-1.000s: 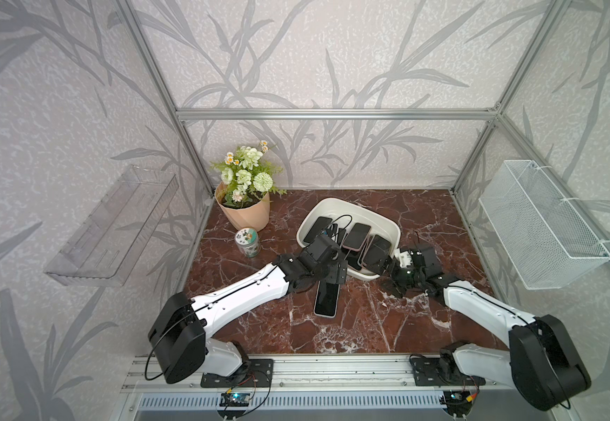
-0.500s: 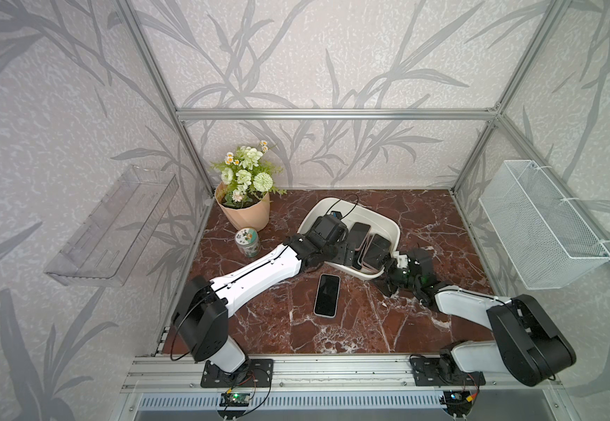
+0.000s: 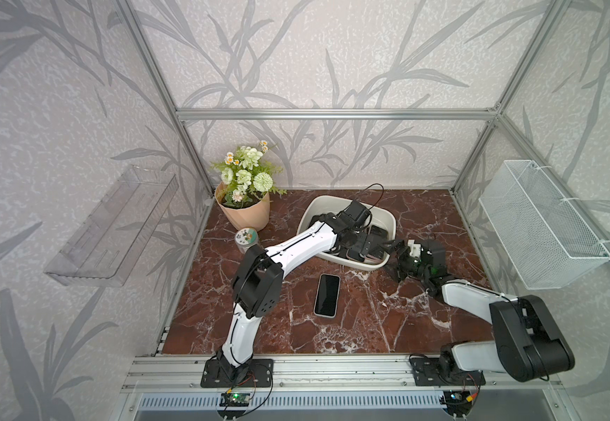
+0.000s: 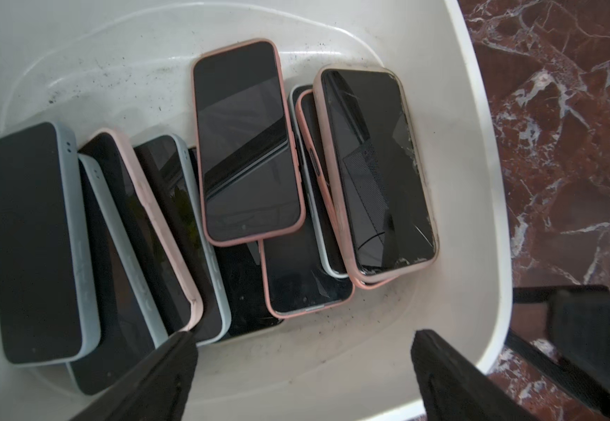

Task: Take the phone out of the storage box
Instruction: Move the storage box to the center of the board, then pick up the phone from the storage box.

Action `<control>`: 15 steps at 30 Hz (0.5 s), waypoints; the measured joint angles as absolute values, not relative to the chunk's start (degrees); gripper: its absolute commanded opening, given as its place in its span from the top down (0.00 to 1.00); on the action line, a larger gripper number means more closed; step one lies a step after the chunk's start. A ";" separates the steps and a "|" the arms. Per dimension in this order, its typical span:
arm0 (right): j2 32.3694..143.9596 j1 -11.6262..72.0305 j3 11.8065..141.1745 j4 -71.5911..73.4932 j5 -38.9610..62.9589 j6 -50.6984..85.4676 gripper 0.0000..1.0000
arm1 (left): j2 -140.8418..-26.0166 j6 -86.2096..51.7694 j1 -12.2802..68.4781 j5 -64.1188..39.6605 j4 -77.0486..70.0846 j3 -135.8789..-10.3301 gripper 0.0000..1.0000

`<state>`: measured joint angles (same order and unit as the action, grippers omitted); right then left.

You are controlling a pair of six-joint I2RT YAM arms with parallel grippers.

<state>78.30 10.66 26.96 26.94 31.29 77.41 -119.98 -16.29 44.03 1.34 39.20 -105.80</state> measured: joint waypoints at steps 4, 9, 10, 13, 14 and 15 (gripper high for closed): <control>74.26 10.17 26.94 23.97 31.73 74.22 0.00 | -126.87 -14.52 43.38 3.16 43.29 -116.38 0.03; 66.67 10.04 27.40 15.18 31.40 68.14 0.00 | -134.69 -12.82 41.87 3.73 47.40 -127.48 0.03; 65.36 10.00 27.68 13.82 31.31 67.07 0.00 | -135.94 -12.53 41.47 3.68 47.97 -128.88 0.03; 61.93 10.00 29.08 9.67 30.83 63.68 0.01 | -138.56 -12.03 40.42 3.27 48.60 -131.17 0.03; 61.06 10.00 29.50 8.49 30.59 62.76 0.01 | -139.24 -11.92 40.12 2.98 48.69 -131.66 0.03; 60.42 10.00 29.80 7.62 30.48 61.95 0.01 | -140.07 -11.84 39.77 2.63 48.88 -132.44 0.03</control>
<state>60.42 10.00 29.80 7.62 30.48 61.95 -140.07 -11.84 39.77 2.63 48.88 -132.44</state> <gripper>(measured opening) 0.993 0.972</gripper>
